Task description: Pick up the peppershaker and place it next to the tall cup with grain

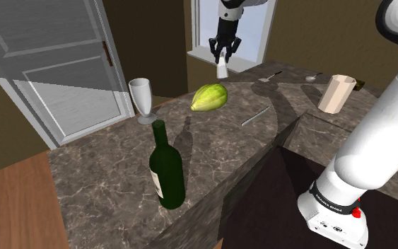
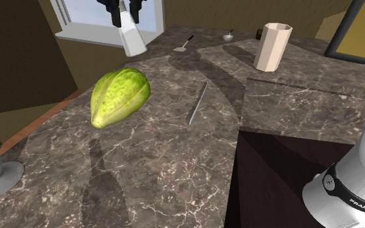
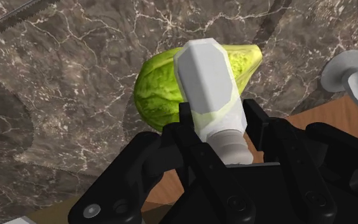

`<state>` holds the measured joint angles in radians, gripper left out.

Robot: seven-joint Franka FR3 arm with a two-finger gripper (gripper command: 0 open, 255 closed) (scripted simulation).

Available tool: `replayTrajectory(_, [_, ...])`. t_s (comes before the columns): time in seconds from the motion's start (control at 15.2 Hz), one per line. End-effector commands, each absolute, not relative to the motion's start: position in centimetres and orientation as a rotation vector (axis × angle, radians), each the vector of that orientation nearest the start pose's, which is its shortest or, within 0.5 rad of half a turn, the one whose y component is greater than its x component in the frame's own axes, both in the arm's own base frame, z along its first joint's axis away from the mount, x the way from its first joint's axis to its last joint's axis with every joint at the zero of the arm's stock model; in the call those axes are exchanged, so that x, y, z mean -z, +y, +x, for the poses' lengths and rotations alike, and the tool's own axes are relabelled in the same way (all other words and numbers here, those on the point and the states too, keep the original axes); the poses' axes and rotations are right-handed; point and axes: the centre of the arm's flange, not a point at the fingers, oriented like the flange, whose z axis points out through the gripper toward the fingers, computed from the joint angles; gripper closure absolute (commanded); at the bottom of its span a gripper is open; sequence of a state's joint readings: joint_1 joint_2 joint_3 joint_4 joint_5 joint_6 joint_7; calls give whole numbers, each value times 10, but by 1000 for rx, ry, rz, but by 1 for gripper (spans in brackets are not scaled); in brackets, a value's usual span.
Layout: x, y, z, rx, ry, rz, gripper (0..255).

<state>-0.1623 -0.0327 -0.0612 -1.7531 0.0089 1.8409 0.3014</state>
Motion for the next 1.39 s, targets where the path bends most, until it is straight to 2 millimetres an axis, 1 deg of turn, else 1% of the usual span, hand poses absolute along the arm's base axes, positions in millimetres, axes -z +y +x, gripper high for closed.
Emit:
replayTrajectory(0.0, [-590, -125, 550, 187, 812, -3013, 255])
replayTrajectory(0.2, [-603, -125, 550, 187, 812, -3013, 255])
replayTrajectory(1.32, [-603, -305, 416, 187, 812, -3013, 255])
